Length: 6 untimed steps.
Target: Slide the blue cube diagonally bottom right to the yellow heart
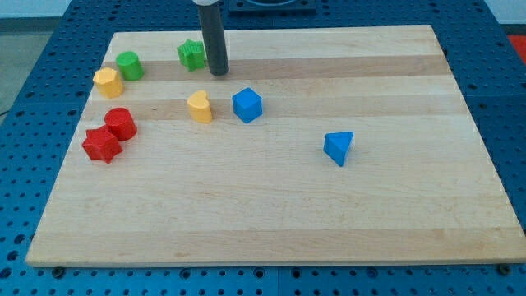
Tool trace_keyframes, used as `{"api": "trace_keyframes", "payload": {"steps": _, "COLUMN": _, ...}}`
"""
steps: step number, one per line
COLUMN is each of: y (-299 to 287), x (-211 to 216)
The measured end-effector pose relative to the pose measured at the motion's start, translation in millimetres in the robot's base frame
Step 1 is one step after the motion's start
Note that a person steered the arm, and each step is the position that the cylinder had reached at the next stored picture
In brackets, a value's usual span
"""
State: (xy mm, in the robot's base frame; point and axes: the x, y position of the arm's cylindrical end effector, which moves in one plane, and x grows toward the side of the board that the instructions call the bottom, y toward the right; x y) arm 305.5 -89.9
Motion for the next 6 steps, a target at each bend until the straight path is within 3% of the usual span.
{"api": "trace_keyframes", "payload": {"steps": 2, "y": 5, "x": 18}}
{"api": "trace_keyframes", "payload": {"steps": 4, "y": 67, "x": 65}}
{"api": "trace_keyframes", "payload": {"steps": 6, "y": 31, "x": 65}}
